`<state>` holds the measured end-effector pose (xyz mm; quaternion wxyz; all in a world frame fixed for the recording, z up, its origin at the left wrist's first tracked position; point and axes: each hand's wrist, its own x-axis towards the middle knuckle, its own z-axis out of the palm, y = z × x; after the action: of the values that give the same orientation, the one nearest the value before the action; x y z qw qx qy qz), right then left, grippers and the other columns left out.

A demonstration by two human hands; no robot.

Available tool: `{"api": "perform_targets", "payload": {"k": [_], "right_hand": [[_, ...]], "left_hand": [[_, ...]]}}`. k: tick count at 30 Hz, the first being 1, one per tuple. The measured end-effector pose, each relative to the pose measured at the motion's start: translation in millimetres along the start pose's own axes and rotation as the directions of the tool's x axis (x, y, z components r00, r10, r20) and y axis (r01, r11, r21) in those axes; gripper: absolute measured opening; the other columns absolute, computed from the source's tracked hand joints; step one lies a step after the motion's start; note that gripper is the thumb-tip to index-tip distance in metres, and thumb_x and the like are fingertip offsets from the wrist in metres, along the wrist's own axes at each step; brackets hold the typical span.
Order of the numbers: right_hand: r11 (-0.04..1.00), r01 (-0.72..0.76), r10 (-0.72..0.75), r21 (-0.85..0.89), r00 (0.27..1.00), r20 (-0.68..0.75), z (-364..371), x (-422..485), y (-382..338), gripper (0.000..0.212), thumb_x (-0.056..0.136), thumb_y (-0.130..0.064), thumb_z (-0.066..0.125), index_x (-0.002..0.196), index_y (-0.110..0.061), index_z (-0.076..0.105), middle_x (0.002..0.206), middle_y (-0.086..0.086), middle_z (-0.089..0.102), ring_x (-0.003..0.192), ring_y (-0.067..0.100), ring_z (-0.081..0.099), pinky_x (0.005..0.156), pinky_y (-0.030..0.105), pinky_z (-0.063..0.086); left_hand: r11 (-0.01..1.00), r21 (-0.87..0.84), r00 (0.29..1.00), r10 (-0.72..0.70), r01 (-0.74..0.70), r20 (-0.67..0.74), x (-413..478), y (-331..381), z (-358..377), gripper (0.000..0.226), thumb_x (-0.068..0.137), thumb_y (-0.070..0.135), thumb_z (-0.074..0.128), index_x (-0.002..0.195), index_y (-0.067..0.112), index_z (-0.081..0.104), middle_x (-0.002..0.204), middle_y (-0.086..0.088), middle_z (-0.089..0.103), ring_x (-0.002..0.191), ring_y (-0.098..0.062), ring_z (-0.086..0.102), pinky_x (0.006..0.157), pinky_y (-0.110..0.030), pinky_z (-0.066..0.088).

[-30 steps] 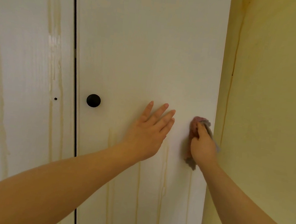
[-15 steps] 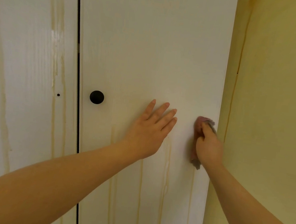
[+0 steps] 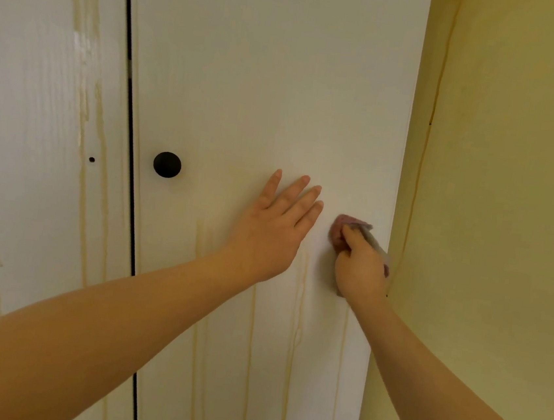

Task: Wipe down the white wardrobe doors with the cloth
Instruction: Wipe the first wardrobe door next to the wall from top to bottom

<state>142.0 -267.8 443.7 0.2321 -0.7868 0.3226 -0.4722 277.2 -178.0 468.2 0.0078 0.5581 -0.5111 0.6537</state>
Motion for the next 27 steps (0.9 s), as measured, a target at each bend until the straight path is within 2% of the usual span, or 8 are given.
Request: {"api": "perform_targets", "payload": {"k": [3, 6, 10, 15, 19, 22, 24, 27], "right_hand": [[0.998, 0.044, -0.043, 0.044, 0.999, -0.029, 6, -6, -2, 0.044, 0.097, -0.002, 0.032, 0.138, -0.014, 0.043, 0.14, 0.0, 0.044, 0.124, 0.021, 0.045, 0.091, 0.017, 0.032], [0.997, 0.068, -0.071, -0.039, 0.994, -0.078, 12, -5, -5, 0.042, 0.095, 0.0, 0.034, 0.134, -0.009, 0.046, 0.137, 0.004, 0.046, 0.123, 0.026, 0.045, 0.095, 0.025, 0.038], [0.893, 0.423, -0.419, -0.151, 0.906, 0.058, 37, -28, -7, 0.044, 0.09, -0.002, 0.035, 0.132, -0.001, 0.048, 0.143, 0.016, 0.039, 0.135, 0.028, 0.033, 0.111, 0.028, 0.021], [0.985, 0.155, -0.16, -0.072, 0.985, -0.07, 31, -11, -11, 0.049, 0.091, 0.009, 0.036, 0.138, -0.006, 0.041, 0.148, 0.008, 0.033, 0.137, 0.021, 0.03, 0.112, 0.024, 0.021], [0.91, 0.403, -0.406, -0.094, 0.914, -0.012, 58, -43, -17, 0.046, 0.085, 0.008, 0.039, 0.129, 0.001, 0.051, 0.14, 0.018, 0.042, 0.133, 0.026, 0.034, 0.109, 0.025, 0.021], [0.967, 0.253, -0.256, -0.038, 0.962, -0.095, 46, -31, -19, 0.049, 0.088, 0.013, 0.037, 0.134, -0.002, 0.045, 0.146, 0.012, 0.036, 0.135, 0.024, 0.033, 0.106, 0.014, 0.015], [0.98, 0.192, -0.198, -0.057, 0.972, -0.129, 46, -25, -25, 0.051, 0.09, 0.011, 0.035, 0.139, -0.004, 0.037, 0.149, 0.009, 0.03, 0.138, 0.02, 0.028, 0.11, 0.017, 0.015], [0.908, 0.413, -0.417, -0.068, 0.907, -0.055, 65, -47, -48, 0.049, 0.086, 0.004, 0.033, 0.134, 0.001, 0.044, 0.145, 0.017, 0.035, 0.137, 0.024, 0.028, 0.111, 0.023, 0.016]], "left_hand": [[1.0, -0.013, 1.0, -0.021, 0.021, 0.003, -7, -4, -4, 0.051, 0.087, 0.023, 0.04, 0.134, 0.006, 0.052, 0.142, -0.013, 0.047, 0.135, -0.033, 0.039, 0.113, -0.054, 0.002], [0.998, -0.02, 0.998, -0.056, 0.056, -0.003, -15, -10, -10, 0.05, 0.086, 0.021, 0.045, 0.133, 0.005, 0.052, 0.141, -0.013, 0.048, 0.134, -0.032, 0.04, 0.112, -0.055, 0.004], [0.996, -0.016, 0.996, -0.087, 0.087, -0.011, -30, -23, -18, 0.049, 0.085, 0.018, 0.051, 0.132, 0.004, 0.053, 0.14, -0.014, 0.049, 0.133, -0.034, 0.041, 0.11, -0.057, 0.013], [0.992, 0.002, 0.991, -0.128, 0.128, 0.032, -48, -41, -28, 0.049, 0.086, 0.019, 0.048, 0.133, 0.003, 0.052, 0.14, -0.015, 0.048, 0.133, -0.034, 0.041, 0.11, -0.057, 0.013], [0.988, 0.027, 0.988, -0.153, 0.152, 0.032, -62, -49, -33, 0.05, 0.087, 0.021, 0.048, 0.134, 0.004, 0.051, 0.141, -0.014, 0.048, 0.134, -0.032, 0.04, 0.11, -0.056, 0.015], [0.98, 0.0, 0.98, -0.199, 0.199, -0.004, -73, -57, -37, 0.052, 0.087, 0.019, 0.049, 0.137, 0.005, 0.046, 0.144, -0.012, 0.045, 0.136, -0.029, 0.032, 0.11, -0.052, 0.017], [0.978, -0.001, 0.978, -0.209, 0.209, -0.014, -80, -62, -39, 0.052, 0.088, 0.019, 0.048, 0.138, 0.005, 0.042, 0.145, -0.012, 0.044, 0.136, -0.028, 0.029, 0.11, -0.051, 0.017], [0.98, 0.012, 0.98, -0.201, 0.201, -0.014, -89, -68, -42, 0.052, 0.089, 0.019, 0.049, 0.138, 0.005, 0.041, 0.145, -0.013, 0.044, 0.136, -0.03, 0.034, 0.111, -0.053, 0.019]]}}
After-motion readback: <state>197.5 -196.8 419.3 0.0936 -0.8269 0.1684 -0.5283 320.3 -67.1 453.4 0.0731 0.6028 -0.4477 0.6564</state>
